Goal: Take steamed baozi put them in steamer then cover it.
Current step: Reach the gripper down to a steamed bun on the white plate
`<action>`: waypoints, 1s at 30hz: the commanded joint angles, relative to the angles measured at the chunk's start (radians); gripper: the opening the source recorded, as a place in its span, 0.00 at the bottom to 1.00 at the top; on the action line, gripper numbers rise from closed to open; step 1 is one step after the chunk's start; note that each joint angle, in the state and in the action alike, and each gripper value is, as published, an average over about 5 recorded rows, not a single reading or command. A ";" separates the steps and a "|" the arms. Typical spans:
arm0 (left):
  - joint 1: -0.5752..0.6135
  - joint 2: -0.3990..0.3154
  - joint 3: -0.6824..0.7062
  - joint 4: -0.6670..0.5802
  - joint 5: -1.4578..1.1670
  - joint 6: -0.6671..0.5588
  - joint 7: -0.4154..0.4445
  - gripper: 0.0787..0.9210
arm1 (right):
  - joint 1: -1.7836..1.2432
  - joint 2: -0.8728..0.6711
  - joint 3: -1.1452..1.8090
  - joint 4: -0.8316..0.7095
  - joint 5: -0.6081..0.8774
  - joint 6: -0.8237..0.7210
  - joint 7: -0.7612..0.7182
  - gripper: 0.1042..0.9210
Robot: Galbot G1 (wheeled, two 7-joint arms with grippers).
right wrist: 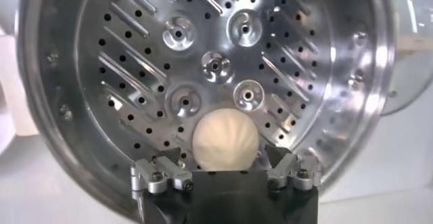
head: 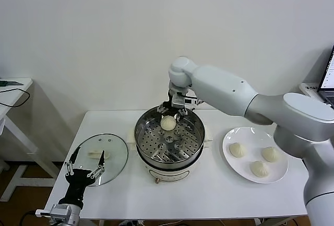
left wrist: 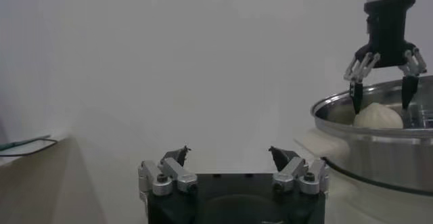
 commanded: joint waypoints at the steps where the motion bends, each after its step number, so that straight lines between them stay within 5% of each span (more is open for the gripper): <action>1: 0.005 0.000 0.003 -0.009 0.002 0.000 -0.001 0.88 | 0.260 -0.345 -0.104 0.274 0.424 -0.342 -0.118 0.88; 7: 0.013 0.002 0.003 -0.019 0.004 -0.003 -0.001 0.88 | 0.285 -0.582 -0.194 0.368 0.535 -0.625 -0.125 0.88; 14: 0.016 -0.005 0.016 -0.024 0.012 -0.005 -0.001 0.88 | 0.168 -0.723 -0.203 0.377 0.494 -0.794 -0.128 0.88; 30: 0.017 -0.015 0.024 -0.027 0.020 -0.011 -0.003 0.88 | -0.236 -0.639 0.083 0.148 0.298 -0.878 -0.068 0.88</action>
